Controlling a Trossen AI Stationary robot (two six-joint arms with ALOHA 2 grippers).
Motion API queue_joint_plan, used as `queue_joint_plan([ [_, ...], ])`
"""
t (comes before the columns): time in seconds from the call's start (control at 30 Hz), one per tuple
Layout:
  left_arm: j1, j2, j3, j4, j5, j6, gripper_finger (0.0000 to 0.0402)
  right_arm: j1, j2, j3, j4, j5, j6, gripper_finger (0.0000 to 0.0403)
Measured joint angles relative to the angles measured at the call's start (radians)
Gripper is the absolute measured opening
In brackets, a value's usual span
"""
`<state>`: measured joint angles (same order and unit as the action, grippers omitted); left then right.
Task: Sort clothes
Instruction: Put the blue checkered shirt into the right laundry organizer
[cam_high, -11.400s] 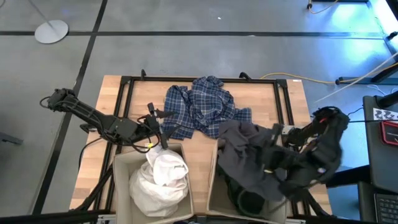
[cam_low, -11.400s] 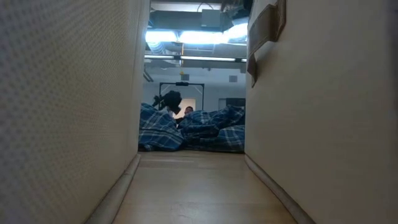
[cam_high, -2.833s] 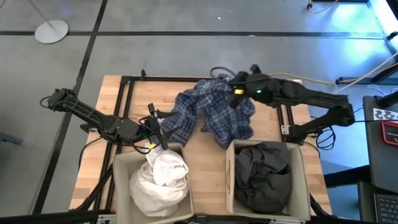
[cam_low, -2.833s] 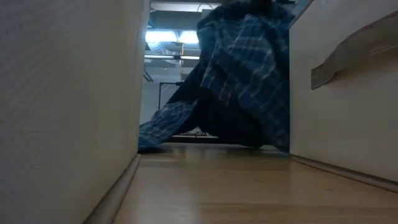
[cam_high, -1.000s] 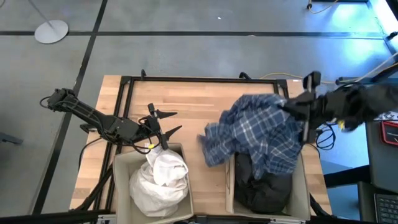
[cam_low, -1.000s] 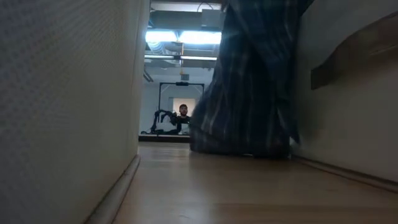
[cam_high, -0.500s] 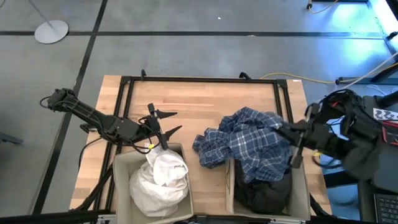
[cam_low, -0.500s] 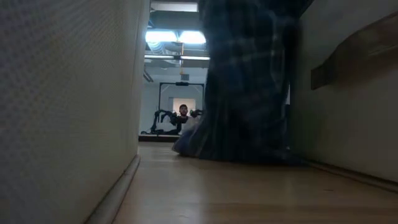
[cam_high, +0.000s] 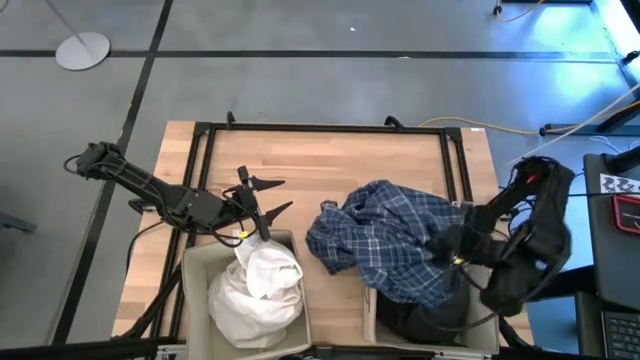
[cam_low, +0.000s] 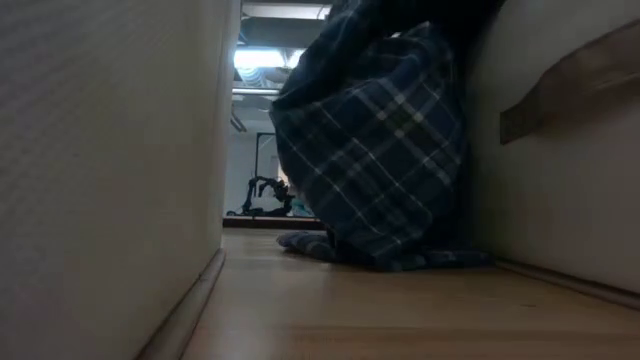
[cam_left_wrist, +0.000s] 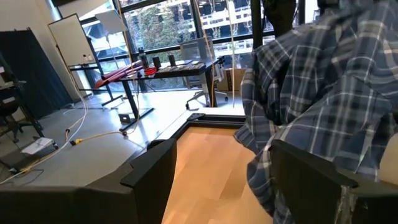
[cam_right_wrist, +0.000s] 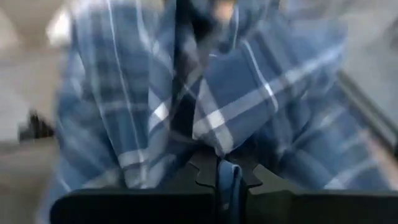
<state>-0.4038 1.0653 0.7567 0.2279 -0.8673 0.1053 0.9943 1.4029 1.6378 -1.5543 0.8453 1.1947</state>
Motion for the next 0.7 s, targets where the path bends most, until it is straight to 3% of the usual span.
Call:
queue_joint_plan([
  [0.2,0.0,0.0,0.0,0.001,0.0,-0.008,0.0251,0.001,-0.001,-0.232,0.016,-0.245,0.215,0.0005],
  [0.37,0.0,0.0,0.0,0.001,0.0,-0.015,0.0251,0.0,-0.001,-0.444,0.132,-0.44,0.243,0.0005],
  [0.53,0.0,0.0,0.0,0.001,0.0,-0.014,0.0251,-0.022,-0.002,-0.653,0.324,-0.539,0.207,0.0005],
  [0.7,0.016,0.0,0.0,0.0,0.0,-0.012,0.0251,-0.02,-0.003,-0.807,0.485,-0.544,0.157,0.0005],
])
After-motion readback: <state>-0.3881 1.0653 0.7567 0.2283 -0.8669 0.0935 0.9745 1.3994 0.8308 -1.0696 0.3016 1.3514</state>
